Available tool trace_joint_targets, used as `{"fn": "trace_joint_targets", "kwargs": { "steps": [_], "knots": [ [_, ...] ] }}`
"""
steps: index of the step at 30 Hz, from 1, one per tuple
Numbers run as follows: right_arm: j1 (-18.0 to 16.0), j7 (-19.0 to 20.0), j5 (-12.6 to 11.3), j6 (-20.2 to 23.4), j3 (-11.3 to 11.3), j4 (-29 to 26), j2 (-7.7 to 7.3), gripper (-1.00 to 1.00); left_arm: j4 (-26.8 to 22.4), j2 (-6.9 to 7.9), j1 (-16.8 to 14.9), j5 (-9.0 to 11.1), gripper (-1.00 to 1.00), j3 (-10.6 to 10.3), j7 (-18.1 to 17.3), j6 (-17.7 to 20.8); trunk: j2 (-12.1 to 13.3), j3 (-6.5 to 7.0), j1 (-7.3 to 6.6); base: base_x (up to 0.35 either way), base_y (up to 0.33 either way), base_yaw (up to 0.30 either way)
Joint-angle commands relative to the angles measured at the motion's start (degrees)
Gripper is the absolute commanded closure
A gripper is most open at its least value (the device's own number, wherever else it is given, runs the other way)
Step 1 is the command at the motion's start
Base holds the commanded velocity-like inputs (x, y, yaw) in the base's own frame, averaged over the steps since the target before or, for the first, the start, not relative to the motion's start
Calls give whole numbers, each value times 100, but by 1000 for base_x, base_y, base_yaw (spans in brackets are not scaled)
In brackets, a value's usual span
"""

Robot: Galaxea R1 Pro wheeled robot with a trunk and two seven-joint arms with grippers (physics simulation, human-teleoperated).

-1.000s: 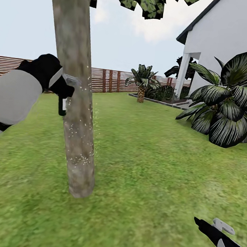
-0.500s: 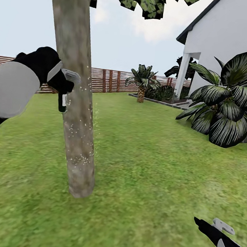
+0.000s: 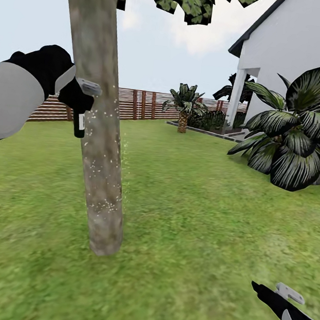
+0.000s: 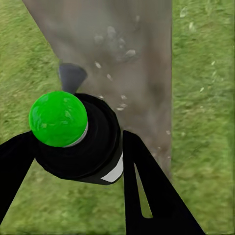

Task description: In the garden, pick up the pesticide atomizer on the floor and spray pesticide onto both trees until each tree trunk is fully covered.

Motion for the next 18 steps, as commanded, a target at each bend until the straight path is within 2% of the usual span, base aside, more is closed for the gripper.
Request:
{"fn": "trace_joint_targets", "kwargs": {
  "steps": [1,6,18],
  "knots": [
    [0,1,0,0,0,-1,-1,-100,9,-1,-1,-12,100,-14,1,-1,0,0,-1,-259,0,0],
    [0,0,0,0,0,-2,-1,-100,24,-8,-1,-12,100,-14,1,-1,0,0,-1,-209,0,0],
    [0,1,0,0,0,-2,-2,-100,93,0,52,-12,100,-22,1,-10,0,0,-1,-8,0,0]
  ]
}}
